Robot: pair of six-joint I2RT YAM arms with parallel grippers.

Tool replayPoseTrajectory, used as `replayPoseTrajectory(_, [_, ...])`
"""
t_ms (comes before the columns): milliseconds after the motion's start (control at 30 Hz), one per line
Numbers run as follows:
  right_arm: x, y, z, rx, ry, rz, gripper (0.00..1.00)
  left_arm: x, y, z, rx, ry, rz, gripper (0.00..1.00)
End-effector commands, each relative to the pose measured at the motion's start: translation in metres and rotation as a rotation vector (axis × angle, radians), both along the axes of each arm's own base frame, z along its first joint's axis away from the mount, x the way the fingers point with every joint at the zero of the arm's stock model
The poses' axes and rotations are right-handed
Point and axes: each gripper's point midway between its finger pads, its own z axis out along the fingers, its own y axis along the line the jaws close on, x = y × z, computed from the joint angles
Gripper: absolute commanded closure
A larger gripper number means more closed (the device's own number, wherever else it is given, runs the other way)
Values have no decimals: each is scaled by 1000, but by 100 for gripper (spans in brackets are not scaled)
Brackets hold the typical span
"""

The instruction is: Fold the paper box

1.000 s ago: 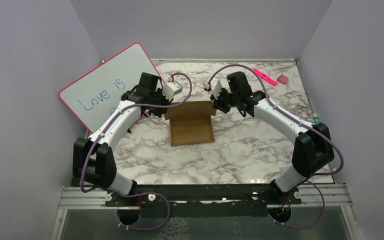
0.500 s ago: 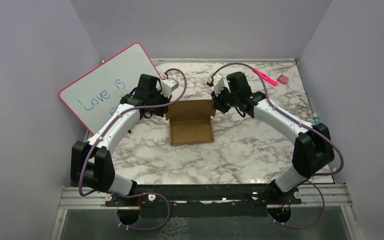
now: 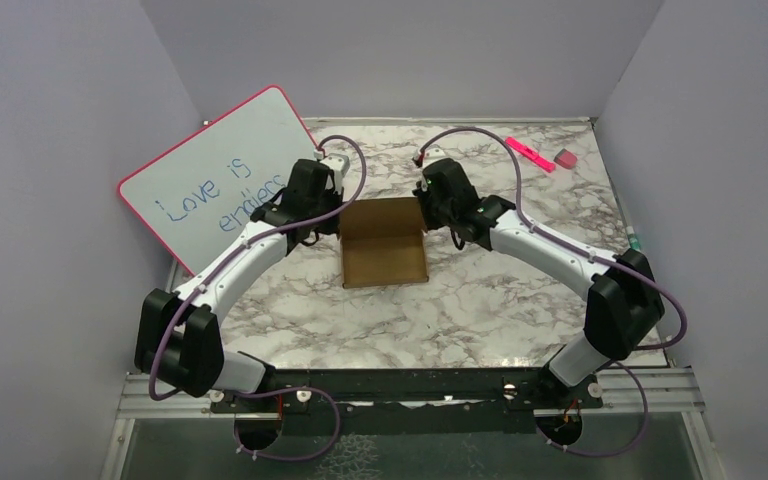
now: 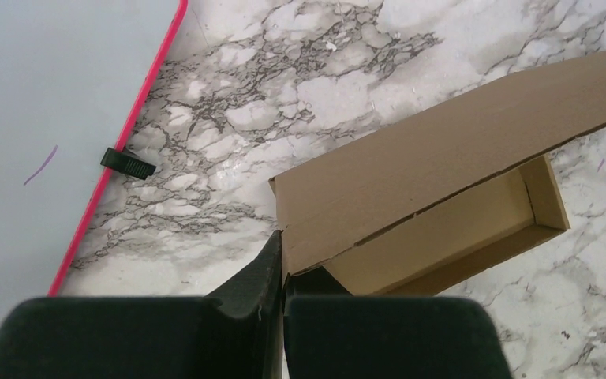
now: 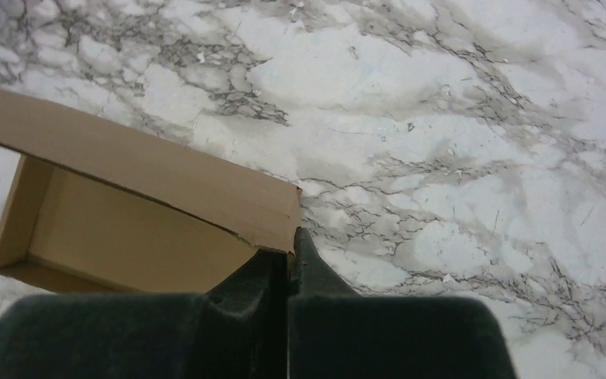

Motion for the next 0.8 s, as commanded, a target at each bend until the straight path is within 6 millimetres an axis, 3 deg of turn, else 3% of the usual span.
replayPoseTrajectory(0, [15, -3, 12, 84, -24, -227, 99, 24, -18, 29, -120, -114, 131, 100])
replayPoseTrajectory(233, [15, -2, 17, 172, -7, -360, 99, 32, -35, 41, -181, -158, 176, 100])
replayPoseTrajectory(767, [6, 7, -11, 311, 39, -549, 99, 26, -47, 7, -256, -135, 238, 100])
